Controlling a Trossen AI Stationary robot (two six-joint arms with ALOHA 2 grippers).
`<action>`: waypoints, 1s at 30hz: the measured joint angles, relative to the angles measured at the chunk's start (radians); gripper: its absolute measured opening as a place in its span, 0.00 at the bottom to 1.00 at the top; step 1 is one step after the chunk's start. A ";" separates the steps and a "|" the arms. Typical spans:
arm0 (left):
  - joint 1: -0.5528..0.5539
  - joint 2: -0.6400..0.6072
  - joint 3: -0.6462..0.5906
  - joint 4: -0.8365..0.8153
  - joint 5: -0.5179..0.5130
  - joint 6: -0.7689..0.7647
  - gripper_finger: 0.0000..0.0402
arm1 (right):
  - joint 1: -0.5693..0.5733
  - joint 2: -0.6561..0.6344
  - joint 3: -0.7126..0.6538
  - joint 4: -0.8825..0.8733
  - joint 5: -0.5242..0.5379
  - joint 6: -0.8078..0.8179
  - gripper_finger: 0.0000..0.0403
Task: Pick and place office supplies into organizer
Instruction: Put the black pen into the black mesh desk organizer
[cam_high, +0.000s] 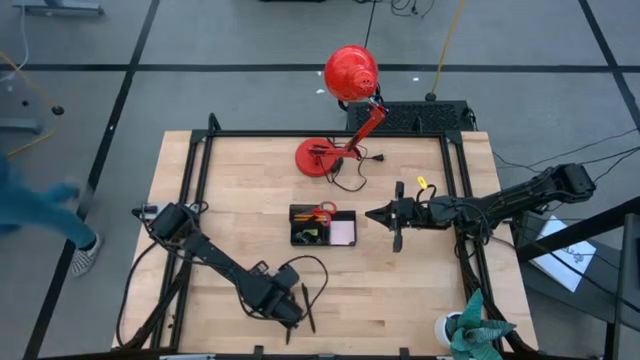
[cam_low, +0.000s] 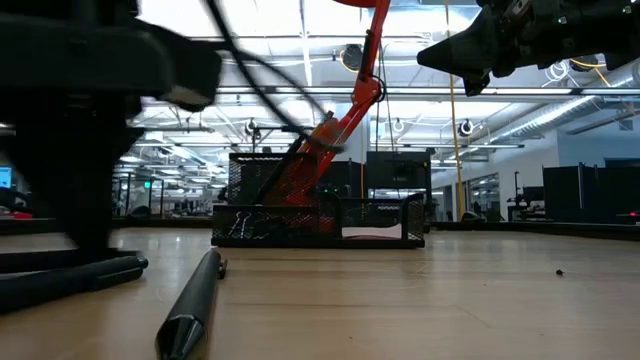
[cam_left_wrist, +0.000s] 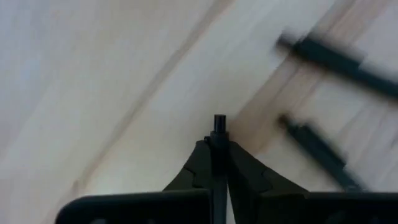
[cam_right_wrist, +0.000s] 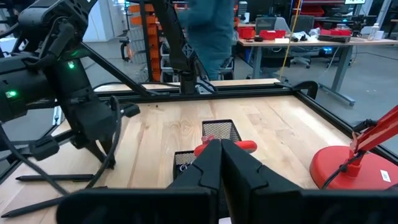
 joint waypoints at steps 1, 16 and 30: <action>0.001 -0.001 0.001 0.012 -0.017 0.040 0.03 | 0.000 0.000 0.000 0.000 0.000 0.000 0.01; 0.031 -0.209 0.007 0.022 -0.596 0.431 0.05 | 0.000 0.000 0.000 0.001 0.002 -0.002 0.01; 0.157 -0.521 -0.205 0.846 -0.545 1.375 0.04 | 0.000 0.000 -0.001 0.007 0.003 -0.005 0.01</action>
